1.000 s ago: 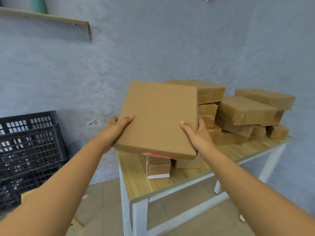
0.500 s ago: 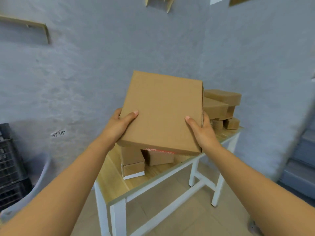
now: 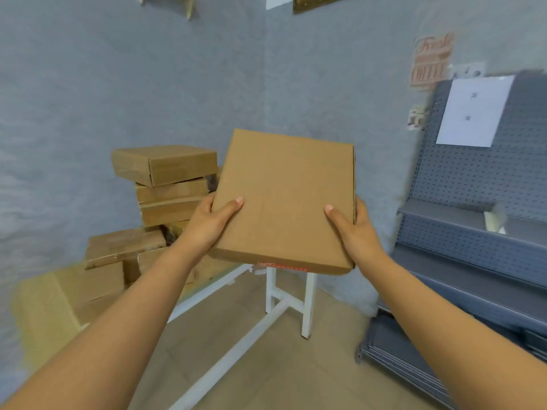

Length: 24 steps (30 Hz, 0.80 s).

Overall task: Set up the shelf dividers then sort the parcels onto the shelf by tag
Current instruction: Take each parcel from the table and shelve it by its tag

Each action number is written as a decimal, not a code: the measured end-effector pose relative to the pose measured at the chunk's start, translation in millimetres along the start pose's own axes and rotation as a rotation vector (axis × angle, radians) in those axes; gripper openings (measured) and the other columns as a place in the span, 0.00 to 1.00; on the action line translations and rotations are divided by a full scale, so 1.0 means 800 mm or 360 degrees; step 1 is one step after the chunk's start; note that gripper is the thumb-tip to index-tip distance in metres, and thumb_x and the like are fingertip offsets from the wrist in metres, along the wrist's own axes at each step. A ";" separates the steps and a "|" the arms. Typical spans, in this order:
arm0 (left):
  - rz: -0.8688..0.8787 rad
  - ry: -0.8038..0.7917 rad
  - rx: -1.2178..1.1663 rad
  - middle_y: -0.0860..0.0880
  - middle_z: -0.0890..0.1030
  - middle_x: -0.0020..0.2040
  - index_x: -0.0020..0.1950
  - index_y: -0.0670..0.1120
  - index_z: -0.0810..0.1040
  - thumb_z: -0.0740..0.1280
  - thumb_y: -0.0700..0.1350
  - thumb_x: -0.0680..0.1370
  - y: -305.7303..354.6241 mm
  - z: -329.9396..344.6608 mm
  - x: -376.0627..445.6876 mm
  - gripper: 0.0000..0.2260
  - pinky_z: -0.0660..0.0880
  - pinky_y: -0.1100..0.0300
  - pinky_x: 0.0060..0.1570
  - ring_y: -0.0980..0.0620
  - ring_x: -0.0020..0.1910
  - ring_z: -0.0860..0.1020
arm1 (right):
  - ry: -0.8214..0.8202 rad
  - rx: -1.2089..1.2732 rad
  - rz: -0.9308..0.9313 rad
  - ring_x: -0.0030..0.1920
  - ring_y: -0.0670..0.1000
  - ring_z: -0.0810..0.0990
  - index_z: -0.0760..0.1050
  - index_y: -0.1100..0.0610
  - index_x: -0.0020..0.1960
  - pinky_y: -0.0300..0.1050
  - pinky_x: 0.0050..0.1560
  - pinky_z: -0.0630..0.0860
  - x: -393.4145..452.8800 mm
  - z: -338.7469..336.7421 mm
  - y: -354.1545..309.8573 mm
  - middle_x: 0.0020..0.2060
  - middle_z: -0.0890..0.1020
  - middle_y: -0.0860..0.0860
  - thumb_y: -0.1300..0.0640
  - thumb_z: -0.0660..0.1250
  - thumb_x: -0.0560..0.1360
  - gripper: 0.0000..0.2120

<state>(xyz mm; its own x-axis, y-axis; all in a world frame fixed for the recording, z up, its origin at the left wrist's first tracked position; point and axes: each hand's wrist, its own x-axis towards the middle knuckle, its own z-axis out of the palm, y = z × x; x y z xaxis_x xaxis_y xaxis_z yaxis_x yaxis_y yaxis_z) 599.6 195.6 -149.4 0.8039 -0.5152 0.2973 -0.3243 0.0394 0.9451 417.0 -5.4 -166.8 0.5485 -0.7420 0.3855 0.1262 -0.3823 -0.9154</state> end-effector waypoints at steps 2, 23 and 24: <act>-0.0013 -0.0046 -0.0027 0.58 0.79 0.53 0.63 0.55 0.71 0.70 0.59 0.76 0.005 0.050 -0.005 0.19 0.71 0.66 0.38 0.60 0.47 0.79 | 0.0028 -0.0003 0.0030 0.62 0.49 0.78 0.61 0.48 0.77 0.47 0.64 0.75 0.001 -0.049 0.011 0.65 0.77 0.46 0.45 0.69 0.77 0.32; -0.0104 -0.0510 -0.0609 0.48 0.85 0.57 0.68 0.45 0.75 0.75 0.53 0.74 0.074 0.329 0.008 0.26 0.78 0.50 0.60 0.52 0.56 0.83 | 0.0499 -0.1214 -0.0568 0.69 0.58 0.67 0.50 0.54 0.81 0.55 0.64 0.67 0.049 -0.091 0.025 0.71 0.67 0.55 0.43 0.75 0.67 0.52; -0.0091 -0.0406 -0.0718 0.47 0.85 0.55 0.65 0.44 0.78 0.75 0.50 0.74 0.068 0.325 0.018 0.22 0.79 0.52 0.58 0.52 0.55 0.84 | 0.0439 -0.1262 -0.0640 0.69 0.57 0.67 0.51 0.56 0.81 0.55 0.64 0.67 0.055 -0.083 0.025 0.71 0.67 0.55 0.44 0.75 0.67 0.51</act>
<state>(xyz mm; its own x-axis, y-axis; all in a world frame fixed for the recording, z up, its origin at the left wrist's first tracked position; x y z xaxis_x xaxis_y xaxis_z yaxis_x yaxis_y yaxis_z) 464.2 -32.2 -128.6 0.6489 -0.7172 0.2543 0.0088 0.3412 0.9399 389.1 -82.1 -160.3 0.3571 -0.5379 0.7636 -0.3932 -0.8281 -0.3995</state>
